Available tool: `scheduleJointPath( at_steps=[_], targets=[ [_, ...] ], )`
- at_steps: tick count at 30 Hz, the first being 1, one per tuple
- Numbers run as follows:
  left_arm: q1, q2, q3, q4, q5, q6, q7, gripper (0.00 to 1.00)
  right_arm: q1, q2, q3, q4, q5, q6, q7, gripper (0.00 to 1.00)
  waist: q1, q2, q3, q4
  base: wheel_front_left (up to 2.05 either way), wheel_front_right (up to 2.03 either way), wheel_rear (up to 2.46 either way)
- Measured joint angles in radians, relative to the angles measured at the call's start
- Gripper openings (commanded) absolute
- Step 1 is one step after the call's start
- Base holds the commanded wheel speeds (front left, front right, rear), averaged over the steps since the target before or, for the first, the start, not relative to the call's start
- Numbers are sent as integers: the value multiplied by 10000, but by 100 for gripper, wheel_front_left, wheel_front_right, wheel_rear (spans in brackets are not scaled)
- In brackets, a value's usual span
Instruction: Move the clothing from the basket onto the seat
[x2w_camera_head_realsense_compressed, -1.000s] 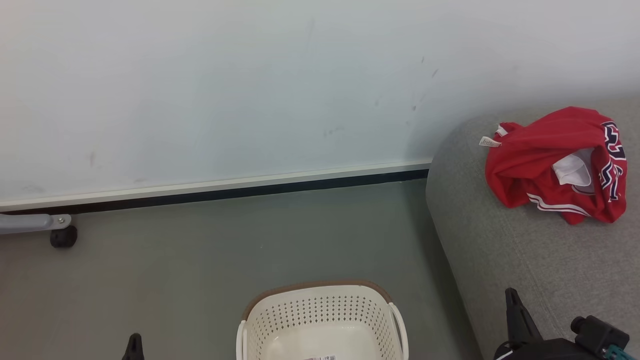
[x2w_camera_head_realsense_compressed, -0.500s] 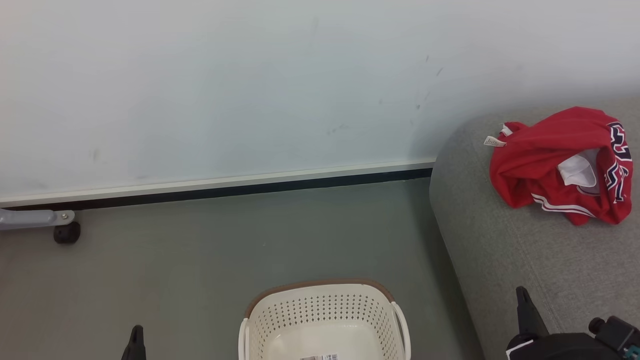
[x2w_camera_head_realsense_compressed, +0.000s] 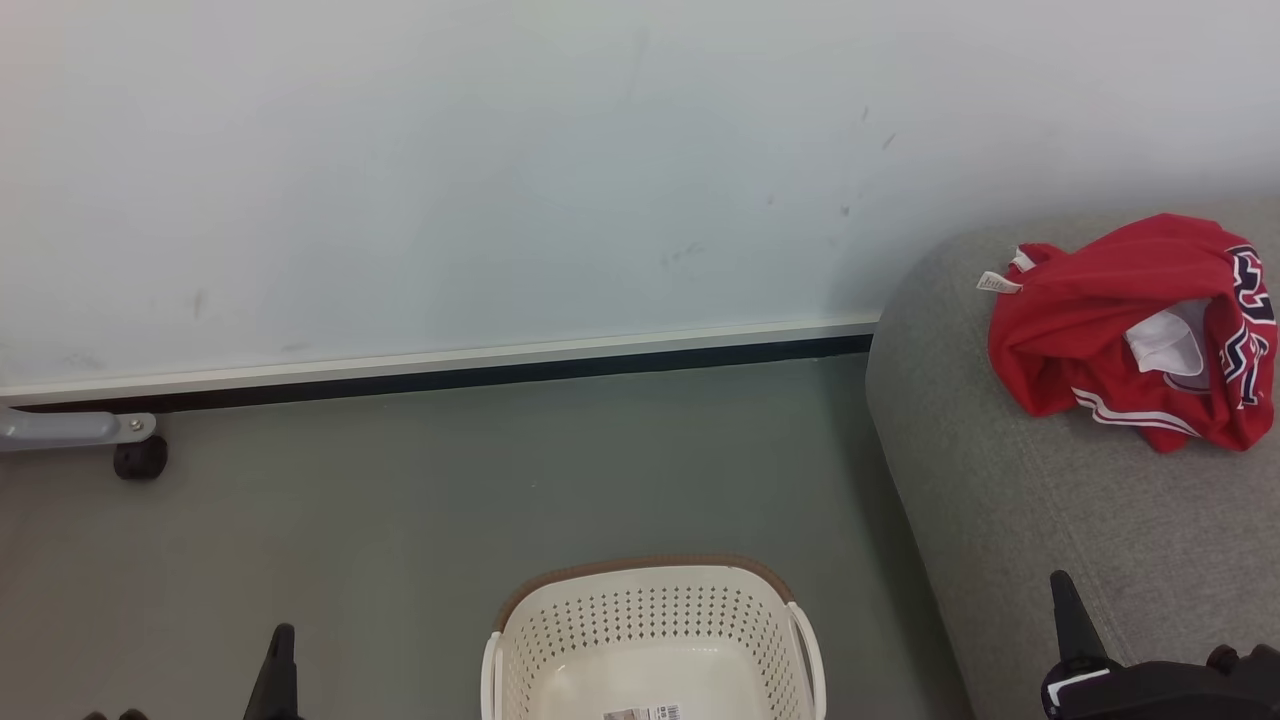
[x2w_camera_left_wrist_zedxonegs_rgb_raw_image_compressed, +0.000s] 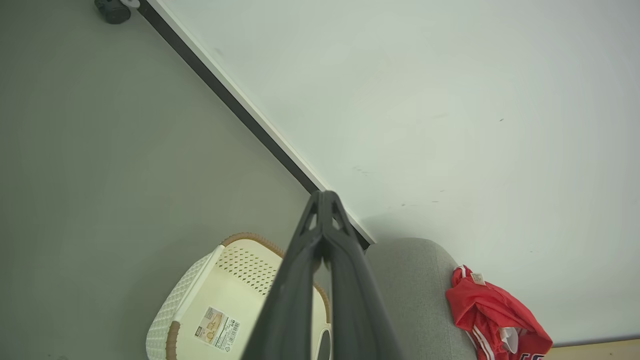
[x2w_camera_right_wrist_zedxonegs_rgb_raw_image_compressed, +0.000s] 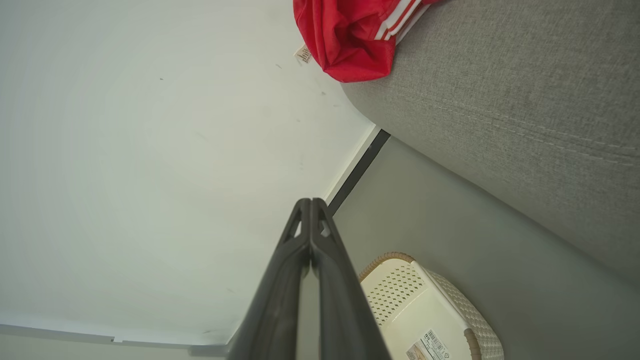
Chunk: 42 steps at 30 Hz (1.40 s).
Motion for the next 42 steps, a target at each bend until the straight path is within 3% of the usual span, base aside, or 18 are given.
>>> scheduleJointPath(
  at_steps=[38, 42],
  targets=[
    [-1263, -493, 683, 593, -4846, -968, 1390, 0, -463, 343, -1743, 328, 5070, 982, 1356, 0, 0, 0, 137, 258, 0, 0, 0],
    [-1383, -520, 692, 610, -5028, -1043, 1404, 0, -573, 351, -1774, 330, 5129, 1022, 1392, 0, 0, 0, 138, 260, 0, 0, 0]
  ],
)
